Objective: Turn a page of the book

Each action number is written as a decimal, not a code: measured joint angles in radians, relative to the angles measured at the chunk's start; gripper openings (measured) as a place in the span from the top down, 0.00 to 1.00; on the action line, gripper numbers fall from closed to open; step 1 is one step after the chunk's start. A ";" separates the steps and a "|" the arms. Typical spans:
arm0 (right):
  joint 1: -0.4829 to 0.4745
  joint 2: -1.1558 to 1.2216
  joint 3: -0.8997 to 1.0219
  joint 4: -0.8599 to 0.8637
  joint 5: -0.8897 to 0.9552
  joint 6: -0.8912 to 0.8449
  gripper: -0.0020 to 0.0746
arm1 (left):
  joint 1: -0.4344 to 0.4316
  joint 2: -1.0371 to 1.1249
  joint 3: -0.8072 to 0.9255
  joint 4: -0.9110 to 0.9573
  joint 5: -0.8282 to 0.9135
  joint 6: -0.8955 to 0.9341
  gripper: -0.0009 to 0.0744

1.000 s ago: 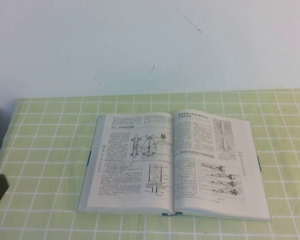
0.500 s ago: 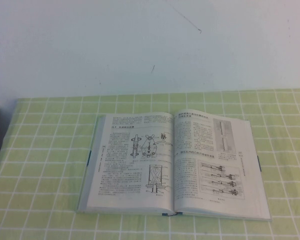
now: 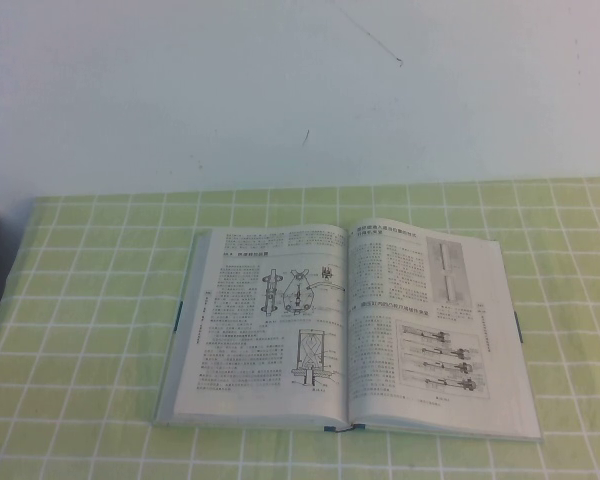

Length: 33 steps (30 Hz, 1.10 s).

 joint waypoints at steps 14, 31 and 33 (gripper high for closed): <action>0.000 0.000 0.008 -0.018 -0.109 -0.058 0.98 | 0.000 0.000 0.000 0.000 0.000 0.000 0.99; -0.013 -0.299 0.222 -0.940 -0.363 0.740 0.98 | 0.000 0.000 0.000 0.000 0.000 -0.003 0.99; -0.031 -0.352 0.284 -1.205 -0.339 1.059 0.98 | 0.000 0.000 0.000 0.000 0.000 -0.003 0.99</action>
